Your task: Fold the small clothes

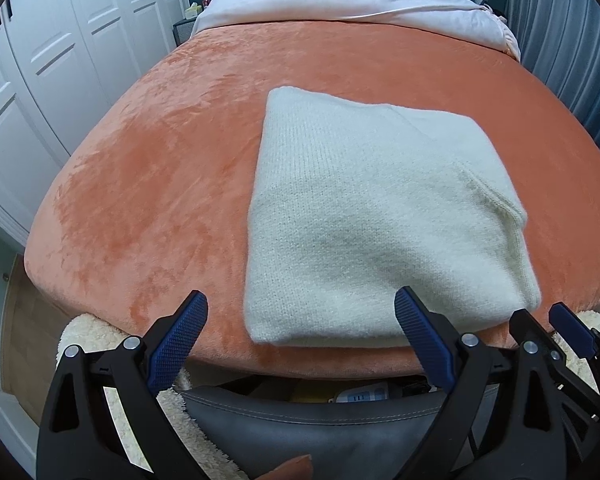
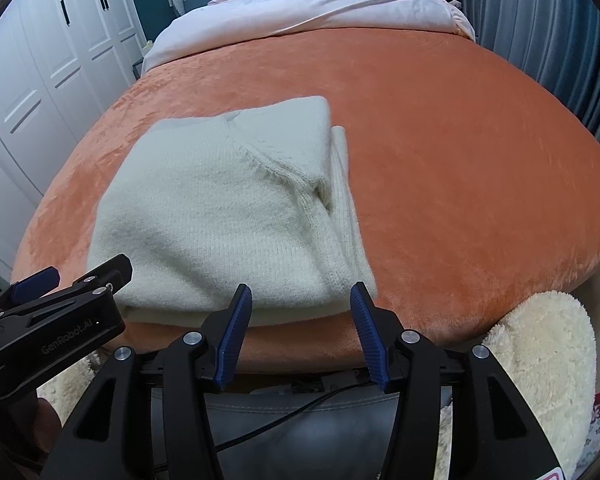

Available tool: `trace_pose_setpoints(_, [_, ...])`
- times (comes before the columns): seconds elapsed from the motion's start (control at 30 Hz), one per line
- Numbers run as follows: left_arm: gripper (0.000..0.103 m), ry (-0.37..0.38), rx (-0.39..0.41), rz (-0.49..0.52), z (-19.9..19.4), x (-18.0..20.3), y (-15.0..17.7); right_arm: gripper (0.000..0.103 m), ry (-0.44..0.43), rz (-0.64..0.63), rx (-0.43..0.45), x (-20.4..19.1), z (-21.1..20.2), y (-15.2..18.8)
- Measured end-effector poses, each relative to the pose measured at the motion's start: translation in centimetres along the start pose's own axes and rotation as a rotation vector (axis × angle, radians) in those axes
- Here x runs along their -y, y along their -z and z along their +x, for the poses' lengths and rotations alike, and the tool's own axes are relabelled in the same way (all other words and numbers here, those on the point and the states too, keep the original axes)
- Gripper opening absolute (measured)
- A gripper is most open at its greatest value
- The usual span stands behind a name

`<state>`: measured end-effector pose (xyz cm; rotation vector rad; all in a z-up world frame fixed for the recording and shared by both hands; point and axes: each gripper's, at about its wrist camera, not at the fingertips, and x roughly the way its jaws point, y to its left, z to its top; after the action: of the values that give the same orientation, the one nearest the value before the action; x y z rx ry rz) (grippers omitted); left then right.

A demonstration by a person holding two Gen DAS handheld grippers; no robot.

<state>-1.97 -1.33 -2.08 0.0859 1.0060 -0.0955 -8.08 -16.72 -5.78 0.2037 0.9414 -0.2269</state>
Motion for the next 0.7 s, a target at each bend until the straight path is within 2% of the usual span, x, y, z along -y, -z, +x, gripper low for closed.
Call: trace_pose_setpoints(0.7, [0.092, -0.011, -0.003, 0.011, 0.34, -0.26, 0.12, 0.050, 0.005, 0.001, -0.002, -0.54, -0.04, 0.22])
